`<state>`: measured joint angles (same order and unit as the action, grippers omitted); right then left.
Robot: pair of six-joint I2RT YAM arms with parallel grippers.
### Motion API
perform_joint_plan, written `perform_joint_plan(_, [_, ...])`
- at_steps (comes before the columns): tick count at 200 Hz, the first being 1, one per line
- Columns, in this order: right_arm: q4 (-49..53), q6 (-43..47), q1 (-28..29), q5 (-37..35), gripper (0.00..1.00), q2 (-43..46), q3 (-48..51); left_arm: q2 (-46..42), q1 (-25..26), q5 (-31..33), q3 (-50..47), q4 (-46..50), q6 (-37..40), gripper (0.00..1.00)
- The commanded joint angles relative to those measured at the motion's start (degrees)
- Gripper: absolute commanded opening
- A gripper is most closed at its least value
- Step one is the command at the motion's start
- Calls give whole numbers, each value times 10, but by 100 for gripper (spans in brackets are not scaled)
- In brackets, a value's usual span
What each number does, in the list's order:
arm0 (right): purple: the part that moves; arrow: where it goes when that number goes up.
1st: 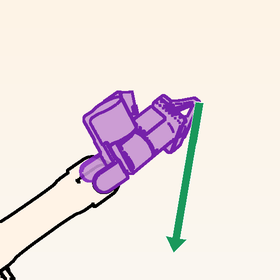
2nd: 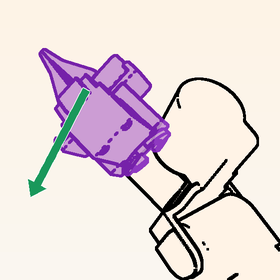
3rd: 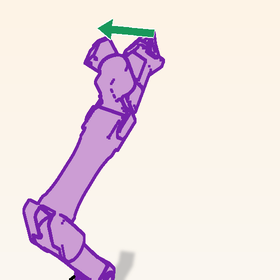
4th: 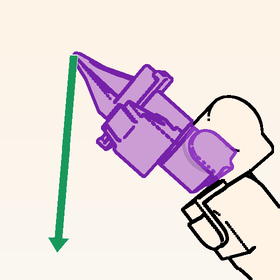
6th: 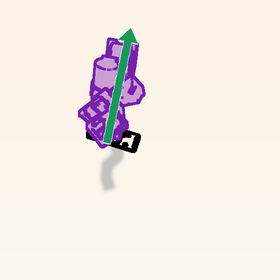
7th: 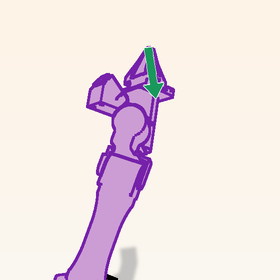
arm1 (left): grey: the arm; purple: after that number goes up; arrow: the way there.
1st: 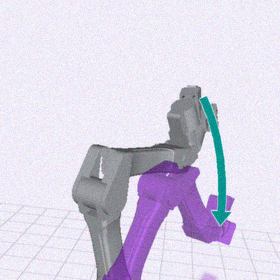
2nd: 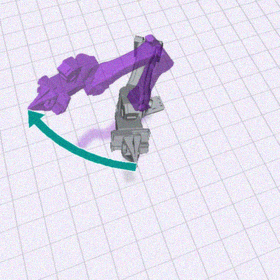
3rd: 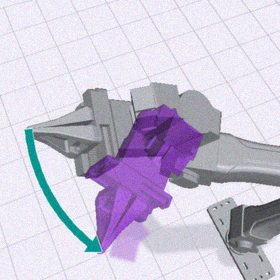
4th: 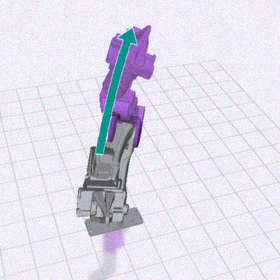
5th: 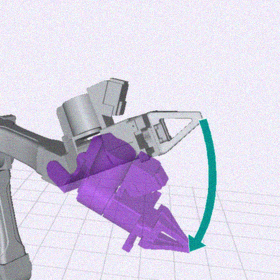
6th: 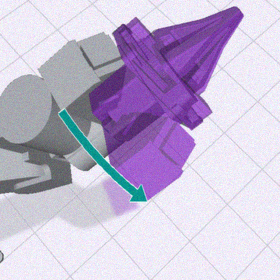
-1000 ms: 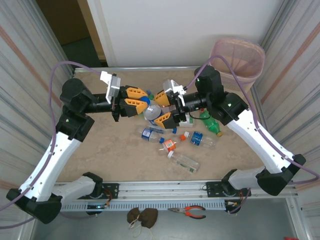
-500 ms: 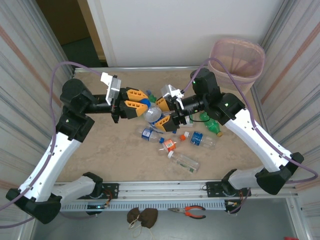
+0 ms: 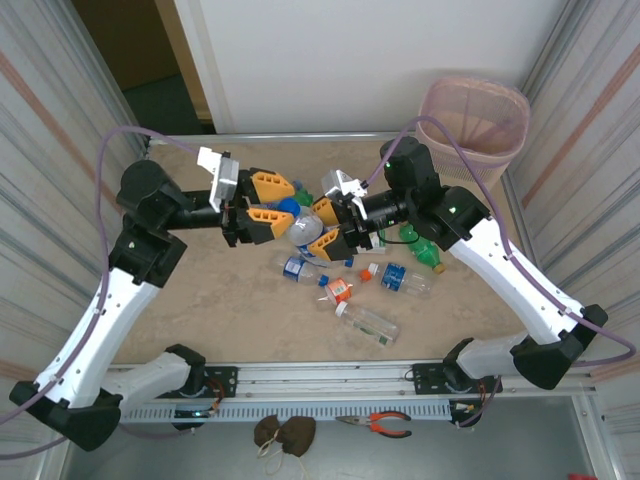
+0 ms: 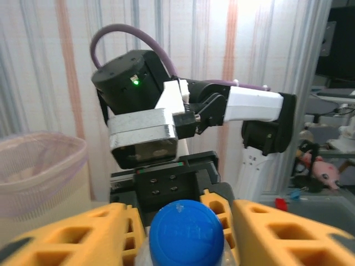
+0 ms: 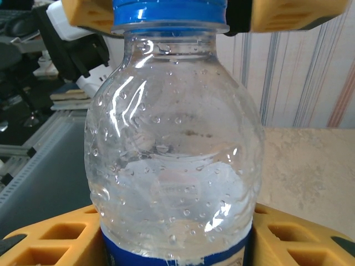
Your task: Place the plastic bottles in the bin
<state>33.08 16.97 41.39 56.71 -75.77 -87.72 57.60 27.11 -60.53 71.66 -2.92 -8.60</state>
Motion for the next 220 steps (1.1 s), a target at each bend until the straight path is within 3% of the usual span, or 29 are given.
perform_joint_plan(1, [-4,-15,-1,-9,50,10,-17,-35,2,57,-10,30,47,62])
perform_joint_plan(32, [-13,-37,-23,-31,48,11,-33,-72,2,123,-41,37,66,70])
perform_joint_plan(67, [-26,-64,-71,-81,48,8,-57,-96,2,163,-62,54,71,71])
perform_joint_plan(176, [-43,-222,-352,-287,46,-96,-192,-87,2,175,-86,59,62,71])
perform_joint_plan(220, [58,-230,-436,-393,41,-190,-304,-71,2,171,-85,72,73,70])
